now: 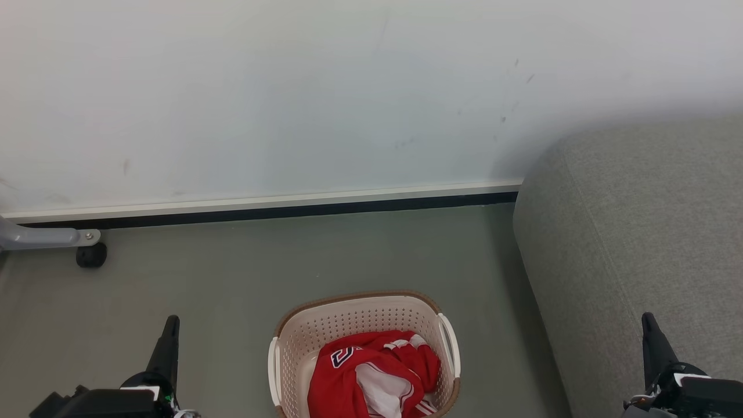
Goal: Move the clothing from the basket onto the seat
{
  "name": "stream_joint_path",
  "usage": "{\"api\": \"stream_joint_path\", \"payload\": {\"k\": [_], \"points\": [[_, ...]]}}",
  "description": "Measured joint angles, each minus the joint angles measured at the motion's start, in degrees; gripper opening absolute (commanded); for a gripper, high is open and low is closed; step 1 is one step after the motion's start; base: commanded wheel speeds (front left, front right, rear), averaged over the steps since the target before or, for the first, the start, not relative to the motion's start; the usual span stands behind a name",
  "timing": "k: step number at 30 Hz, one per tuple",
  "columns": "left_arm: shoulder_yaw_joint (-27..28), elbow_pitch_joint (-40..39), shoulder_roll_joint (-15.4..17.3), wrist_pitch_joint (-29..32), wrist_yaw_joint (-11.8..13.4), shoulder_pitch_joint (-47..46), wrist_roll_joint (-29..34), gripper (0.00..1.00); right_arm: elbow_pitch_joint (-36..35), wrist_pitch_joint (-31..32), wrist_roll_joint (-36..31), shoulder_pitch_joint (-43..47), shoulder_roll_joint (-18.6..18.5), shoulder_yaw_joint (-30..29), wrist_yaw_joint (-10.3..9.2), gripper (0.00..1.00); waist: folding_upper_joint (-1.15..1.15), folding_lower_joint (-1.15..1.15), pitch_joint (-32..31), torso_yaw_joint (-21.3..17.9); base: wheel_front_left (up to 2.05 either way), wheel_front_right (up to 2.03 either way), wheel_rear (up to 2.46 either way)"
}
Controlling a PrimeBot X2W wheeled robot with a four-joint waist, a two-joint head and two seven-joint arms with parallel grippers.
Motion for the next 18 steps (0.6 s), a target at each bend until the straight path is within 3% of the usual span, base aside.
{"api": "stream_joint_path", "payload": {"k": [18], "points": [[0.0,0.0,0.0,0.0,0.0,0.0,0.0,0.0,0.0,0.0,0.0,0.0,0.0,0.0,0.0,0.0,0.0,0.0,0.0,0.0,0.0,0.0,0.0]]}}
